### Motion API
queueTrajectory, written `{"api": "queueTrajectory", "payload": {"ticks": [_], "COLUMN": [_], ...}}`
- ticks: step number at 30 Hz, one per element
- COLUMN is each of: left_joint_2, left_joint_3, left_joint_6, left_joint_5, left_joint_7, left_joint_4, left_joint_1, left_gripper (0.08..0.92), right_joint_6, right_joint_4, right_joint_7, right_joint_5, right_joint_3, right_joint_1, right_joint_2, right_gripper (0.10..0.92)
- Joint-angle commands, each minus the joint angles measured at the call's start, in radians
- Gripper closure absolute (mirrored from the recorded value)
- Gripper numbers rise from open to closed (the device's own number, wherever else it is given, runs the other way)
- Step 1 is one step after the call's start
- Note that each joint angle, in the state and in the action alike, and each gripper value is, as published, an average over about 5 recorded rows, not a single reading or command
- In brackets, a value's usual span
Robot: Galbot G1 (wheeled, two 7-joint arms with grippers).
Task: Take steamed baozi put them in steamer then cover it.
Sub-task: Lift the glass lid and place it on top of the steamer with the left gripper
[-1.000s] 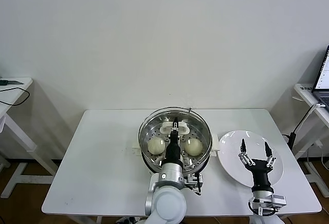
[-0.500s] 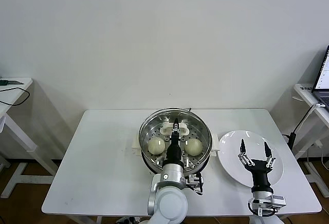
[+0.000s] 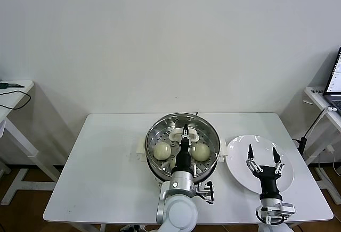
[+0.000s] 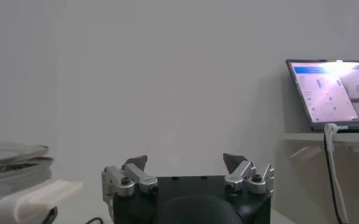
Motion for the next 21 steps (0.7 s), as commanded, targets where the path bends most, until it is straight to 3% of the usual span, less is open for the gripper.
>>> {"api": "queueTrajectory", "payload": {"ticks": [1, 21], "left_joint_2": [-0.005, -0.001], "left_joint_3": [-0.003, -0.007], "left_joint_6": [-0.007, 0.005], "left_joint_5": [0.006, -0.064], "left_joint_7": [-0.006, -0.028], "left_joint_4": [0.006, 0.009], "left_joint_1": [0.005, 0.003], "left_gripper": [0.813, 0.813], "right_joint_6": [0.001, 0.001], "right_joint_4": [0.002, -0.005], "right_joint_7": [0.0, -0.001], "right_joint_5": [-0.003, -0.014], "right_joint_3": [-0.001, -0.008], "right_joint_1": [0.0, 0.006], "right_joint_2": [0.0, 0.003], "right_gripper": [0.203, 0.203]}}
